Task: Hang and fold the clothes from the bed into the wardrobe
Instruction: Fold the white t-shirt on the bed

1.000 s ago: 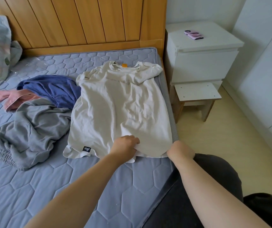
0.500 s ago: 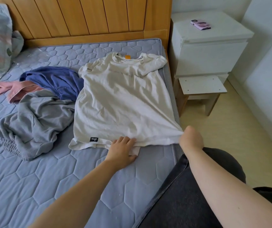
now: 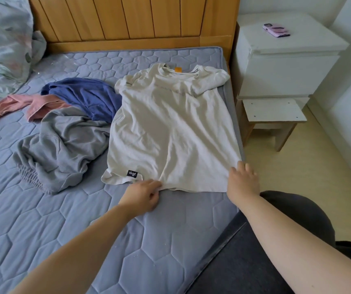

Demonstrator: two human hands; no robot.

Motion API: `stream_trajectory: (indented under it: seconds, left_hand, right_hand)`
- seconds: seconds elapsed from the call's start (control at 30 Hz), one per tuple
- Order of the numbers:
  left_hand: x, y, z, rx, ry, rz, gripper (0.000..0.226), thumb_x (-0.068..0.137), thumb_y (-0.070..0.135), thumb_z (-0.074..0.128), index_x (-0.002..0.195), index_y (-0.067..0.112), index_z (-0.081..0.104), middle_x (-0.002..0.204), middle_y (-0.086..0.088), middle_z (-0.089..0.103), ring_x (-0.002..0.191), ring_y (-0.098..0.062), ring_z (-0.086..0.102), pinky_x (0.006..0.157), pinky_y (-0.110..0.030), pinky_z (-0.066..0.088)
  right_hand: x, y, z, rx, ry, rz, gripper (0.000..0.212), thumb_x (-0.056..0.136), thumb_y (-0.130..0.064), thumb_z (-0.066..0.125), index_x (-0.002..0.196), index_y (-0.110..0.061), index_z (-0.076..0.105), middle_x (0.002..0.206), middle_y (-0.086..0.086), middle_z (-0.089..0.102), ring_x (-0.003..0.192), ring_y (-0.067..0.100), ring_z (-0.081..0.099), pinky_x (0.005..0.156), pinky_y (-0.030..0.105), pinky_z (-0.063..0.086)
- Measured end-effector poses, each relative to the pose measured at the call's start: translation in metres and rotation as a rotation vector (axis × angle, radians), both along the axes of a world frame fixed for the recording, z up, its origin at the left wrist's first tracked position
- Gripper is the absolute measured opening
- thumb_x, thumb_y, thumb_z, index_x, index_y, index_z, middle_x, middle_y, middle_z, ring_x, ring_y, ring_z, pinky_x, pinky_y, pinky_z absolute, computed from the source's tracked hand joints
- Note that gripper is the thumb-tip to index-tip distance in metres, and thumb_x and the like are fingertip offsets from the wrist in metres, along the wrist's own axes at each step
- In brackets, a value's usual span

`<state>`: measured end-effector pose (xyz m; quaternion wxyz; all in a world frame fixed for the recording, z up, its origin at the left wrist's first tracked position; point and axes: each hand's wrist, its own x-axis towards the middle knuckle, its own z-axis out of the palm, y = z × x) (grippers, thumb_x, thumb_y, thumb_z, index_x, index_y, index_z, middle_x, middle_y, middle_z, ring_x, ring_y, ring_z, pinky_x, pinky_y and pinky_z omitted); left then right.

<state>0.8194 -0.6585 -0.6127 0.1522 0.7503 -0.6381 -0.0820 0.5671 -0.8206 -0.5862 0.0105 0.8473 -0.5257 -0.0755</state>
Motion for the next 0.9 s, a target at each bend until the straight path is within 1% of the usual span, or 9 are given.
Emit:
stream_trajectory:
  seconds: [0.1,0.2,0.27,0.37,0.53,0.63,0.73,0.83,0.9]
  left_hand:
    - [0.006,0.013,0.000,-0.247,-0.006,0.169,0.023,0.081,0.022,0.052,0.092,0.014,0.071,0.076,0.003,0.060,0.065,-0.021,0.059,0.050,-0.025,0.040]
    - [0.023,0.021,-0.004,-0.397,-0.057,0.361,0.027,0.072,-0.002,0.064,0.098,0.006,0.070,0.097,-0.009,0.062,0.089,-0.033,0.057,0.073,-0.037,0.049]
    - [0.036,0.025,-0.005,-0.371,0.012,0.543,0.045,0.070,-0.006,0.068,0.114,0.002,0.063,0.116,-0.017,0.057,0.108,-0.038,0.050,0.094,-0.048,0.043]
    - [0.052,0.025,-0.003,-0.259,0.235,0.771,0.058,0.077,0.005,0.066,0.132,0.007,0.048,0.136,-0.013,0.045,0.127,-0.032,0.035,0.106,-0.040,0.031]
    - [0.082,0.019,0.006,-0.200,0.679,0.911,0.016,0.079,0.008,0.059,0.088,0.021,0.060,0.077,0.008,0.058,0.082,-0.019,0.054,0.060,-0.024,0.037]
    - [0.097,0.024,0.010,-0.212,0.645,0.928,0.019,0.079,0.005,0.060,0.068,0.019,0.053,0.065,0.005,0.054,0.067,-0.017,0.049,0.052,-0.020,0.035]
    - [0.107,0.046,0.015,-0.377,0.447,0.944,0.018,0.068,-0.006,0.051,0.069,0.012,0.053,0.064,0.005,0.051,0.065,-0.018,0.045,0.056,-0.016,0.034]
    - [0.121,0.075,0.013,-0.426,0.231,0.915,0.024,0.066,-0.011,0.049,0.075,0.011,0.054,0.068,0.007,0.051,0.067,-0.019,0.043,0.057,-0.025,0.031]
    - [0.124,0.087,0.008,-0.192,0.121,0.839,0.022,0.072,-0.007,0.049,0.084,0.010,0.054,0.078,-0.002,0.058,0.072,-0.026,0.048,0.060,-0.031,0.032]
  right_hand:
    - [0.016,0.009,-0.002,0.016,-0.062,0.156,0.030,0.077,-0.009,0.054,0.106,-0.016,0.047,0.121,0.005,0.042,0.112,0.023,0.038,0.095,0.032,0.035]
    - [0.042,0.018,-0.001,0.069,-0.161,0.284,0.030,0.074,-0.004,0.051,0.102,-0.014,0.048,0.113,0.004,0.044,0.105,0.023,0.042,0.093,0.032,0.037]
    - [0.067,0.027,-0.002,0.169,-0.233,0.333,0.032,0.080,-0.009,0.051,0.112,-0.011,0.049,0.117,0.004,0.044,0.111,0.024,0.042,0.096,0.031,0.036]
    - [0.108,0.046,-0.003,0.340,-0.310,0.379,0.041,0.088,-0.022,0.050,0.126,-0.009,0.044,0.129,0.006,0.043,0.123,0.026,0.039,0.103,0.034,0.032]
    - [0.151,0.063,-0.008,0.326,-0.184,0.490,0.056,0.081,-0.034,0.059,0.130,-0.014,0.040,0.128,0.005,0.043,0.123,0.027,0.039,0.101,0.037,0.033]
    - [0.161,0.066,-0.006,0.243,-0.058,0.524,0.039,0.083,-0.029,0.059,0.118,-0.018,0.049,0.123,0.004,0.045,0.118,0.027,0.041,0.096,0.038,0.034]
    - [0.162,0.066,-0.001,0.114,-0.246,0.524,0.013,0.086,-0.010,0.052,0.097,-0.011,0.059,0.100,0.008,0.058,0.099,0.031,0.053,0.084,0.036,0.036]
    - [0.155,0.067,0.005,0.089,-0.499,0.493,0.025,0.064,0.016,0.053,0.081,-0.002,0.057,0.073,0.014,0.058,0.070,0.036,0.055,0.064,0.034,0.033]
    - [0.151,0.069,0.008,0.115,-0.320,0.569,0.031,0.065,0.014,0.055,0.090,-0.005,0.056,0.081,0.012,0.059,0.078,0.034,0.056,0.065,0.034,0.032]
